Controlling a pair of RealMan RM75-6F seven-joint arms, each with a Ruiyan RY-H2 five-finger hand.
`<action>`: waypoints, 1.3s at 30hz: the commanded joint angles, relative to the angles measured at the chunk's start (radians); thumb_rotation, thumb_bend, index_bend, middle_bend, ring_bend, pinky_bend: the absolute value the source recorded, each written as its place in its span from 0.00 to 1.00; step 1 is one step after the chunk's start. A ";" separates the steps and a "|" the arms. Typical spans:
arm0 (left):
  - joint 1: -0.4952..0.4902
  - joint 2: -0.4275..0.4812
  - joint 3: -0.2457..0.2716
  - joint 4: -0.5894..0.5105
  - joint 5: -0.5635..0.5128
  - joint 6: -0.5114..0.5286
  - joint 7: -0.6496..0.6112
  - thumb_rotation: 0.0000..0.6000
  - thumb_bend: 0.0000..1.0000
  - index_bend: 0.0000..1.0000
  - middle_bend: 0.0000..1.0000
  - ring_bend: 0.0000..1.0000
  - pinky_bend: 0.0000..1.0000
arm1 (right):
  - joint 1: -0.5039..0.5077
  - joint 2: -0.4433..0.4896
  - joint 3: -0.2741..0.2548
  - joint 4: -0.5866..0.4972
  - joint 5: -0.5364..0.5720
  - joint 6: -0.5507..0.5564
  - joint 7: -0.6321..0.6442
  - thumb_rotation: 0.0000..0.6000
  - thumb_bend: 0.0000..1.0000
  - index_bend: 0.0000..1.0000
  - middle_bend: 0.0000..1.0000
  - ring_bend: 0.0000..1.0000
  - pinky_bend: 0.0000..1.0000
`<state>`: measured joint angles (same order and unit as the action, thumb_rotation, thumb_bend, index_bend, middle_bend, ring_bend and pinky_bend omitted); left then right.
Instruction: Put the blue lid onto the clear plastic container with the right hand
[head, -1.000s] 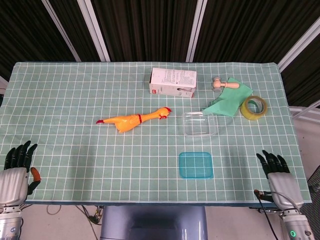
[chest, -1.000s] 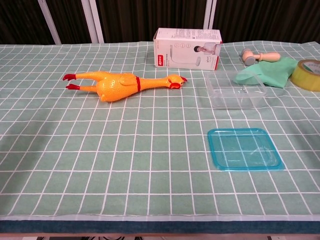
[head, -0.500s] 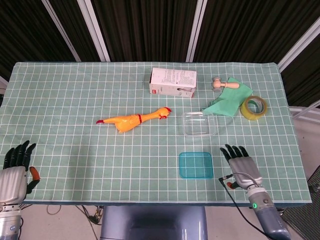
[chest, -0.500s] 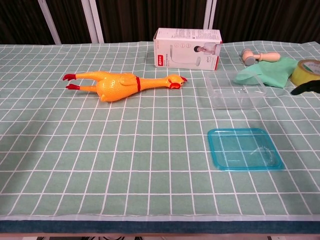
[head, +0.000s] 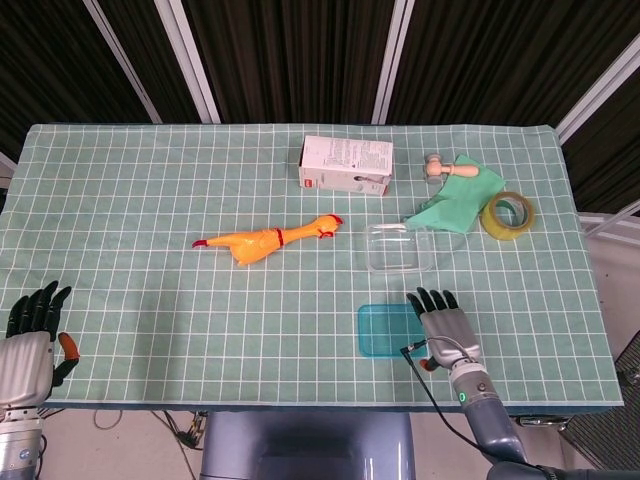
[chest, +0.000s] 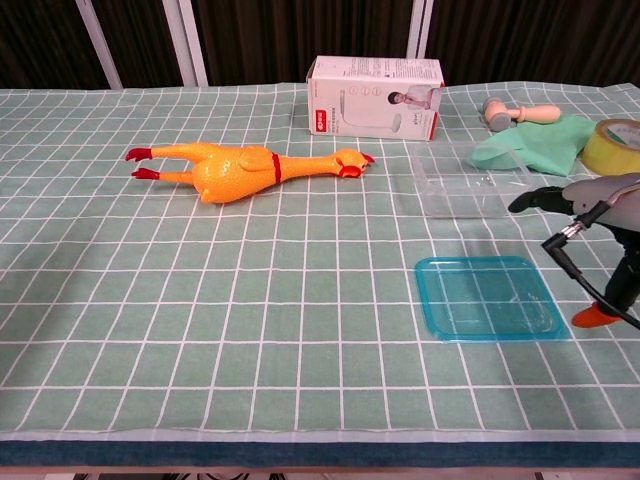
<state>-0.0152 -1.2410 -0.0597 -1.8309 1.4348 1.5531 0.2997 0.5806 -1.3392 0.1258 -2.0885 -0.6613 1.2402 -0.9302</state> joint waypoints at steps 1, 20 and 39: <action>0.000 0.000 0.001 0.000 -0.003 -0.002 0.001 1.00 0.79 0.09 0.00 0.00 0.00 | 0.022 -0.034 0.002 0.018 0.024 0.015 -0.006 1.00 0.18 0.00 0.06 0.00 0.00; -0.001 0.001 0.000 -0.002 -0.010 0.002 0.002 1.00 0.79 0.09 0.00 0.00 0.00 | 0.082 -0.116 -0.018 0.073 0.074 0.060 -0.001 1.00 0.18 0.00 0.16 0.00 0.00; -0.003 0.002 0.000 -0.002 -0.017 0.001 0.002 1.00 0.79 0.09 0.00 0.00 0.00 | 0.118 -0.163 -0.032 0.119 0.104 0.052 0.014 1.00 0.18 0.00 0.16 0.00 0.00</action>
<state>-0.0183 -1.2386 -0.0595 -1.8332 1.4178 1.5541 0.3014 0.6987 -1.5022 0.0943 -1.9694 -0.5578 1.2921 -0.9163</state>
